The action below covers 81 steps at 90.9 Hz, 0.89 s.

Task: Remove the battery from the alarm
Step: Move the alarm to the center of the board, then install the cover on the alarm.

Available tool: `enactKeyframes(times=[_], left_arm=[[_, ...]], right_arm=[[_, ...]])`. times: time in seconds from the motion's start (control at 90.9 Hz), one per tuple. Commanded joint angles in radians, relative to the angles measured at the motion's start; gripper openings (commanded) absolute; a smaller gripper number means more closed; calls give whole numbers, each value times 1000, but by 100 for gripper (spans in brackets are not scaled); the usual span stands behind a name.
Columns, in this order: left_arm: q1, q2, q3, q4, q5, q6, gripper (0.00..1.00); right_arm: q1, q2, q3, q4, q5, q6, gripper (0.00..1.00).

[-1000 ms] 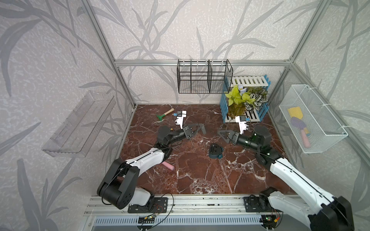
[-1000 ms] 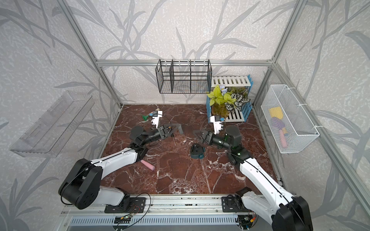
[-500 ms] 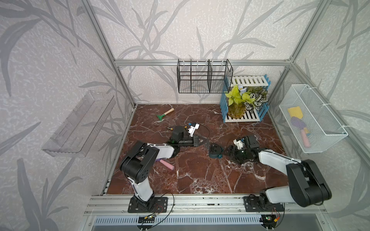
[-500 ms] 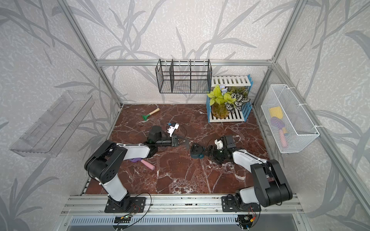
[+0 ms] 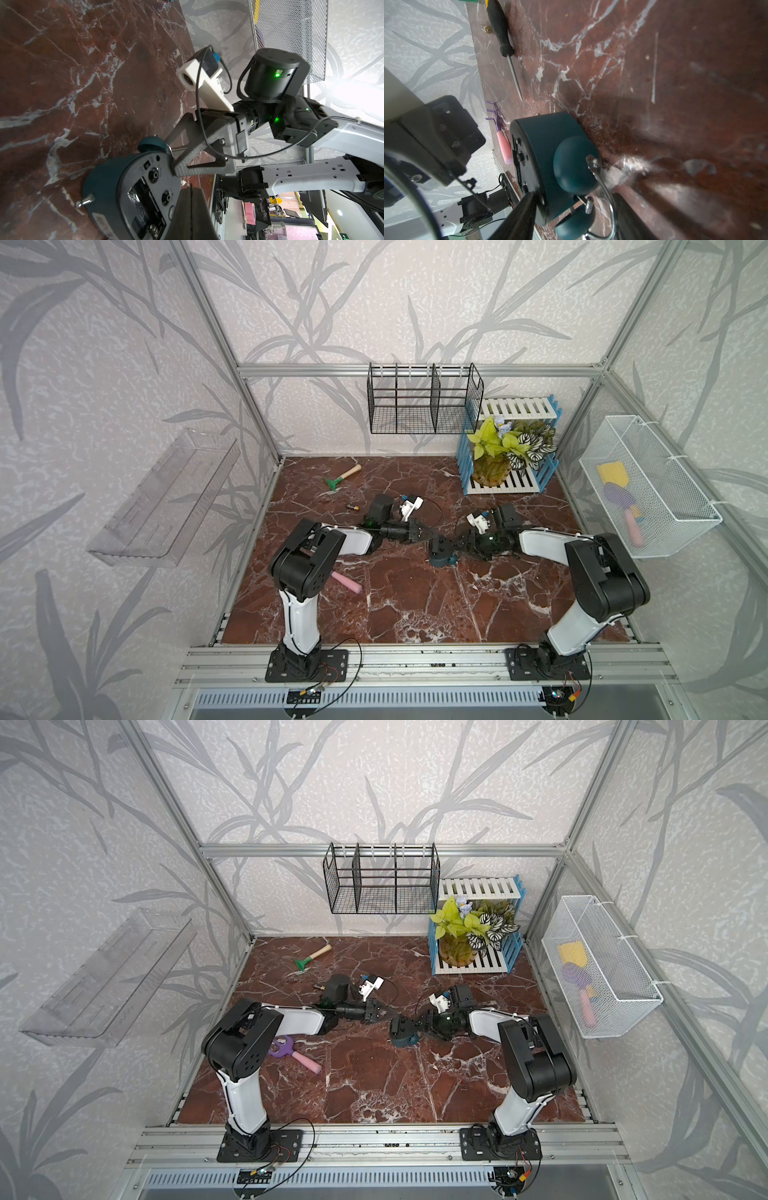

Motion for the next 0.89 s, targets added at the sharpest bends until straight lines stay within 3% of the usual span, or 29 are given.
enactKeyframes(times=[0.0, 0.286, 0.88], left_arm=[[3, -4, 18, -105, -28, 59, 0], [13, -68, -19, -119, -182, -49, 0], [-15, -56, 97, -340, -207, 11, 0]], right_arm=[[10, 34, 40, -30, -27, -60, 59], [11, 33, 47, -42, -10, -58, 63], [12, 39, 57, -53, 2, -51, 67]])
